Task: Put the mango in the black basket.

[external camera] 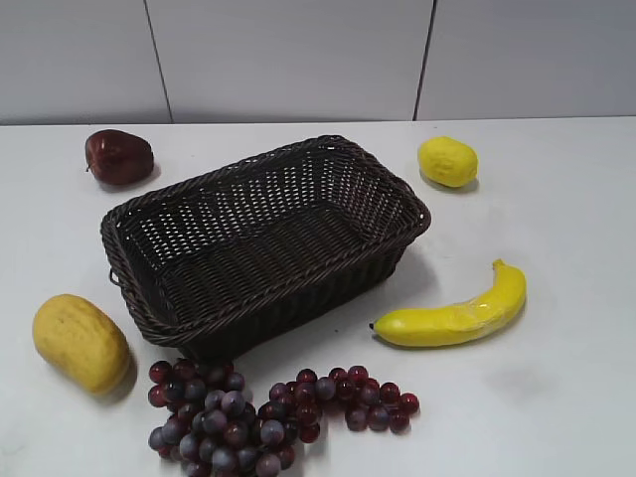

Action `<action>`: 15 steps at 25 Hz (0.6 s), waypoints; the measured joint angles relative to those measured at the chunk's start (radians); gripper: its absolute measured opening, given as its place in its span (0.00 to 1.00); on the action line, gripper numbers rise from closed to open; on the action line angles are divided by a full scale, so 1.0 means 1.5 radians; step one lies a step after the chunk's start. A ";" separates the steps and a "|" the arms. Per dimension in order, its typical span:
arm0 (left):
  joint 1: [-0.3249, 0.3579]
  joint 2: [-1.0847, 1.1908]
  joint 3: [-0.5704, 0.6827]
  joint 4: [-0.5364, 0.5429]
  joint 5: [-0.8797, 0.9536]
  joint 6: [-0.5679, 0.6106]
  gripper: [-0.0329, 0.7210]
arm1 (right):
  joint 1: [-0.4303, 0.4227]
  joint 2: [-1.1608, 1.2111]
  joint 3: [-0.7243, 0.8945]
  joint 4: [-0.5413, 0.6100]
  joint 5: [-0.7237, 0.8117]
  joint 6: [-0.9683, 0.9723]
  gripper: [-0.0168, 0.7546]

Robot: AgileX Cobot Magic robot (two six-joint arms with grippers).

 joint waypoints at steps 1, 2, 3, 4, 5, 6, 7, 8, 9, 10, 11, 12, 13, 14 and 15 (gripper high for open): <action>0.000 0.029 -0.009 -0.004 0.000 -0.018 0.94 | 0.000 0.000 0.000 0.000 0.000 0.000 0.78; 0.000 0.073 -0.021 -0.012 0.000 -0.037 0.94 | 0.000 0.000 0.000 0.000 0.000 0.000 0.78; 0.000 0.103 -0.028 -0.021 -0.001 -0.052 0.93 | 0.000 0.000 0.000 0.000 0.000 0.000 0.78; 0.000 0.141 -0.036 -0.037 -0.005 -0.071 0.92 | 0.000 0.000 0.000 0.000 0.000 0.000 0.78; 0.000 0.179 -0.041 -0.054 -0.013 -0.084 0.91 | 0.000 0.000 0.000 0.000 0.000 0.000 0.78; 0.000 0.215 -0.043 -0.086 -0.026 -0.097 0.90 | 0.000 0.000 0.000 0.000 0.000 0.000 0.78; 0.000 0.245 -0.044 -0.112 -0.041 -0.104 0.89 | 0.000 0.000 0.000 0.000 0.000 0.000 0.78; 0.000 0.280 -0.044 -0.147 -0.055 -0.109 0.88 | 0.000 0.000 0.000 0.000 0.000 0.000 0.78; 0.000 0.314 -0.044 -0.180 -0.081 -0.113 0.88 | 0.000 0.000 0.000 0.000 0.000 0.000 0.78; 0.000 0.345 -0.044 -0.205 -0.103 -0.115 0.88 | 0.000 0.000 0.000 0.000 0.000 0.000 0.78; 0.000 0.370 -0.045 -0.229 -0.123 -0.115 0.88 | 0.000 0.000 0.000 0.000 0.000 0.000 0.78; 0.000 0.399 -0.046 -0.243 -0.140 -0.116 0.88 | 0.000 0.000 0.000 0.000 0.000 0.000 0.78; 0.000 0.428 -0.047 -0.249 -0.162 -0.117 0.88 | 0.000 0.000 0.000 0.000 0.000 0.000 0.78; 0.000 0.452 -0.047 -0.250 -0.176 -0.117 0.88 | 0.000 0.000 0.000 0.000 0.000 0.000 0.78; 0.000 0.476 -0.047 -0.251 -0.187 -0.124 0.88 | 0.000 0.000 0.000 0.000 0.000 0.000 0.78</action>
